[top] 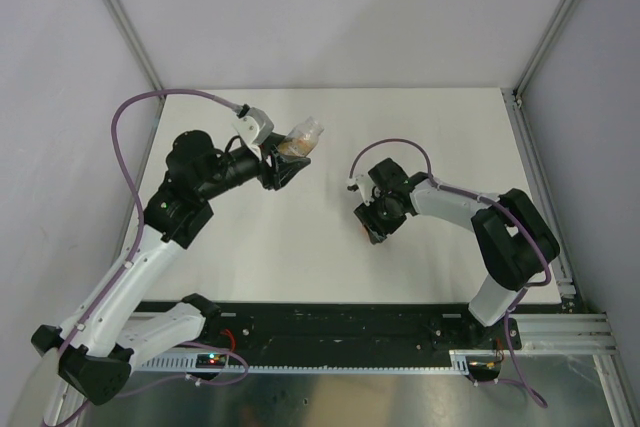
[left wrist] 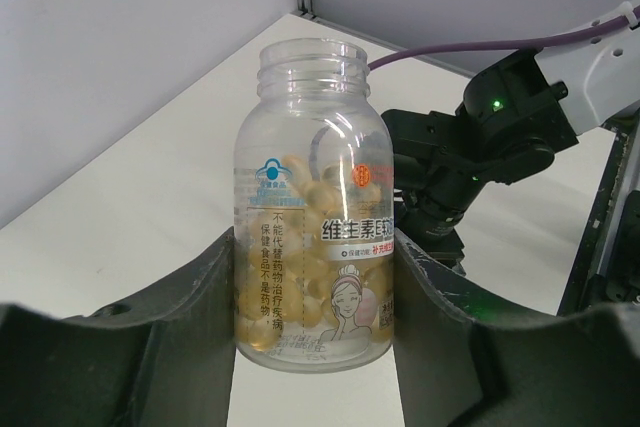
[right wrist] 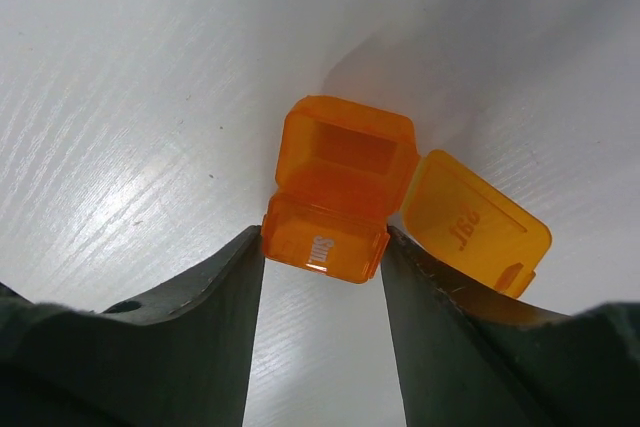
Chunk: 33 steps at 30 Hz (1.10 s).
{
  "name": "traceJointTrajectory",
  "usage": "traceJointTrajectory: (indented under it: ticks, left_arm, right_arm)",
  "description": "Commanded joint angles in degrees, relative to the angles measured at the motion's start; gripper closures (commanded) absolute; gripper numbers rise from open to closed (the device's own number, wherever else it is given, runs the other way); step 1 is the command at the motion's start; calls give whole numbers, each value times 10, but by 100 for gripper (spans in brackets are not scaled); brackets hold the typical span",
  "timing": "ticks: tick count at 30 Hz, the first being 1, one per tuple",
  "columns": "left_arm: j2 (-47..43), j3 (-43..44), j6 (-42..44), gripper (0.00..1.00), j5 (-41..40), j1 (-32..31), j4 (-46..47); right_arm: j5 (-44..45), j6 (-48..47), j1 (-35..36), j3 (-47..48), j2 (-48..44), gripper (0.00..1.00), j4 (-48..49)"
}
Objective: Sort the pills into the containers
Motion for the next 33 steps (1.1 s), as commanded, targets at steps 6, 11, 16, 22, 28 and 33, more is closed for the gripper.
traceJointTrajectory:
  ticks: [6,11,16,22,28,33]
  left_arm:
    - [-2,-9,15,100,-2,8,15]
    - [-2,-16,19,100,-1,8,15]
    - [-2,-22,22,100,-4,7,15]
    - [-1,-28,26,100,-4,8,15]
    - [-2,-32,29,100,-4,8,15]
    - [-5,-40,39,100,-1,8,15]
  right_arm:
    - [7,8,5,20,7,49,13]
    - [5,7,12,24,9,51,12]
    - [6,9,23,30,11,51,12]
    - [7,16,38,39,18,51,12]
    - [3,22,52,47,21,45,9]
    - [-3,24,55,49,16,37,7]
